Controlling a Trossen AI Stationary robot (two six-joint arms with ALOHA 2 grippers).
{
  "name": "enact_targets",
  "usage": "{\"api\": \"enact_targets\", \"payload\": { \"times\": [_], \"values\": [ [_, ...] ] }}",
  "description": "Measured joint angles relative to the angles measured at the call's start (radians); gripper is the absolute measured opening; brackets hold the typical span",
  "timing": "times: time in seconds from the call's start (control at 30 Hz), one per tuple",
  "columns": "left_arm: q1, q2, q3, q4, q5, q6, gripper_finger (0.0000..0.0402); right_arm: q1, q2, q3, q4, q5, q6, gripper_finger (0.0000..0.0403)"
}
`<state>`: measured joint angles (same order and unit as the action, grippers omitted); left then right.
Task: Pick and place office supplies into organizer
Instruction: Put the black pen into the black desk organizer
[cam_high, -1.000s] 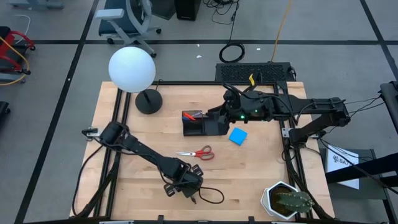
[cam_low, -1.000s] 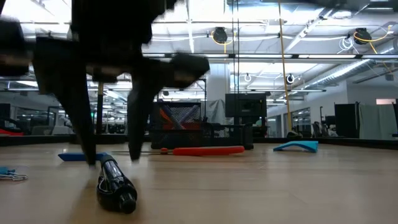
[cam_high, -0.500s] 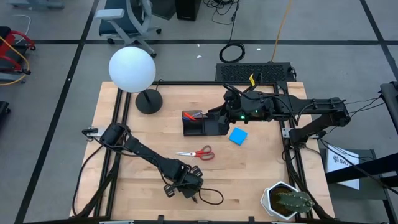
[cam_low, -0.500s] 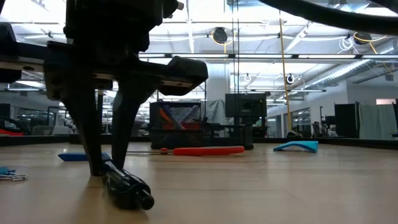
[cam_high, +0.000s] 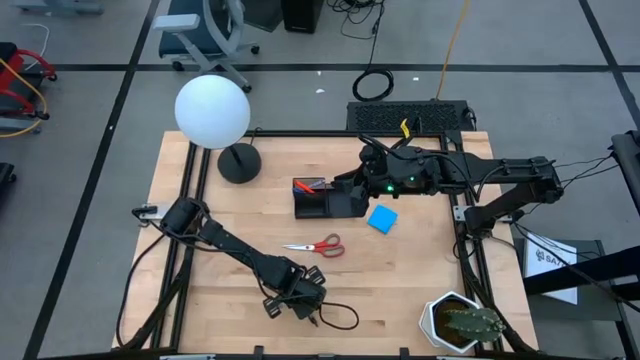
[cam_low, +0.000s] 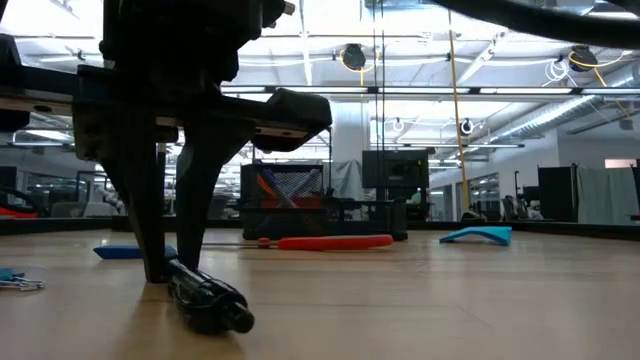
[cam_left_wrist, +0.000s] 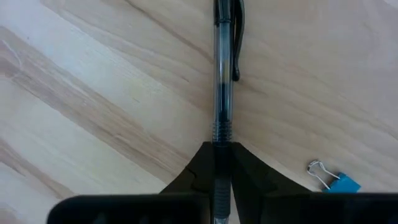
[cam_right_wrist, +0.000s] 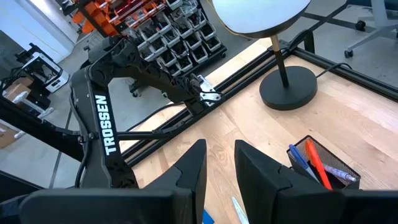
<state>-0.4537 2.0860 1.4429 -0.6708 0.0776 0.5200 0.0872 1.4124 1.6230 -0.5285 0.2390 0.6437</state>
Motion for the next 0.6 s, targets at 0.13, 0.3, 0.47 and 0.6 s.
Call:
{"api": "enact_targets", "payload": {
  "times": [0.13, 0.3, 0.47, 0.6],
  "values": [
    [0.012, -0.041, -0.006, -0.008, -0.037, -0.03, 0.0029, -0.001, 0.0, 0.0, 0.0, 0.0, -0.001, 0.0073],
    [0.023, -0.108, -0.003, -0.013, -0.074, -0.102, 0.003, -0.017, 0.0, 0.0, 0.007, 0.0, -0.005, 0.0073],
    [0.028, -0.18, -0.003, -0.017, -0.113, -0.185, 0.0029, -0.037, -0.004, 0.0, 0.058, 0.0, -0.043, 0.0073],
    [0.035, -0.228, -0.003, -0.023, -0.137, -0.262, 0.0029, -0.062, -0.03, 0.001, 0.092, 0.0, -0.069, 0.0073]
  ]
}}
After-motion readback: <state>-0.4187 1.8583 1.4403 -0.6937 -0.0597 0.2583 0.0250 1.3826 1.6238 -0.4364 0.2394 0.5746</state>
